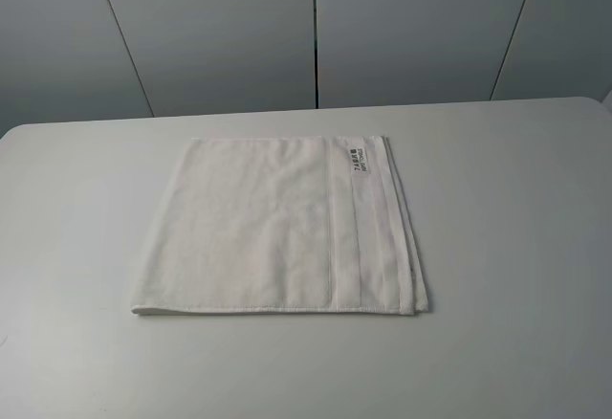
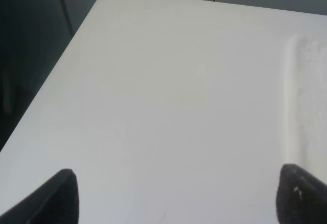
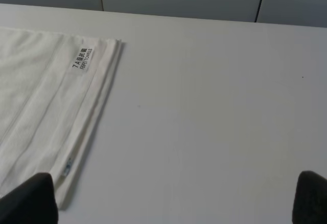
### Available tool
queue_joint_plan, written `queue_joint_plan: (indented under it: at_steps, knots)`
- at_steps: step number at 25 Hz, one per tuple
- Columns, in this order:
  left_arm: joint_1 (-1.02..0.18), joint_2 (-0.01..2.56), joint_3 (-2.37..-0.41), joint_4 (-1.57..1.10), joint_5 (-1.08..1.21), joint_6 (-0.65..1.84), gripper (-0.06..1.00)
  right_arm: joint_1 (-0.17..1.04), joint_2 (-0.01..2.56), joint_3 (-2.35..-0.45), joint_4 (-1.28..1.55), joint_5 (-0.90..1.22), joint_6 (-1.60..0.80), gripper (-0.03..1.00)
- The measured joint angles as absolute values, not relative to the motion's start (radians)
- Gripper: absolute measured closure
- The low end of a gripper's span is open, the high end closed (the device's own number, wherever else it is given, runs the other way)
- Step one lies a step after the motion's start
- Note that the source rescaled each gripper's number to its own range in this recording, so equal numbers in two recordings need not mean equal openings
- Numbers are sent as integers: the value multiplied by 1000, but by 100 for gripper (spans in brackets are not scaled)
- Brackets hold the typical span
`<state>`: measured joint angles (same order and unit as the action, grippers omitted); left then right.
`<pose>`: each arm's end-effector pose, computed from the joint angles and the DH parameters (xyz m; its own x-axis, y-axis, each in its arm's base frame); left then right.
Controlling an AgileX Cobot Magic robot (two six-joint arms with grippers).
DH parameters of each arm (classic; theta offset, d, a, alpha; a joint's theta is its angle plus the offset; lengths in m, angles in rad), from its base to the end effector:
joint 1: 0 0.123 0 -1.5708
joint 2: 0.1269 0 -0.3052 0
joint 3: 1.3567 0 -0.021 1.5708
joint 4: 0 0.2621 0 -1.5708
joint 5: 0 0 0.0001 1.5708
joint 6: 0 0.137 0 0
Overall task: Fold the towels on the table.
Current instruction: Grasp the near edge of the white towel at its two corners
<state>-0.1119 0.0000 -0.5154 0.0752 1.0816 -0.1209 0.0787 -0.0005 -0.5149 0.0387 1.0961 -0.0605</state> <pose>0.0235 0.0065 0.2645 -0.4598 -0.0341 -0.8874 0.0137 0.9989 -0.0455 0.0214 0.0064 0.2624 -0.4669 -0.0797 -0.8807 -0.1289 0.9914 -0.0214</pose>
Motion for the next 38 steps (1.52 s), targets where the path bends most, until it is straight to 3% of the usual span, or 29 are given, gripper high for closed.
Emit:
queue_joint_plan:
  at_steps: [38]
  knots:
    - [-112, 0, -515, 75, 1082, -121, -5, 79, 0, -515, 39, 1096, -61, -3]
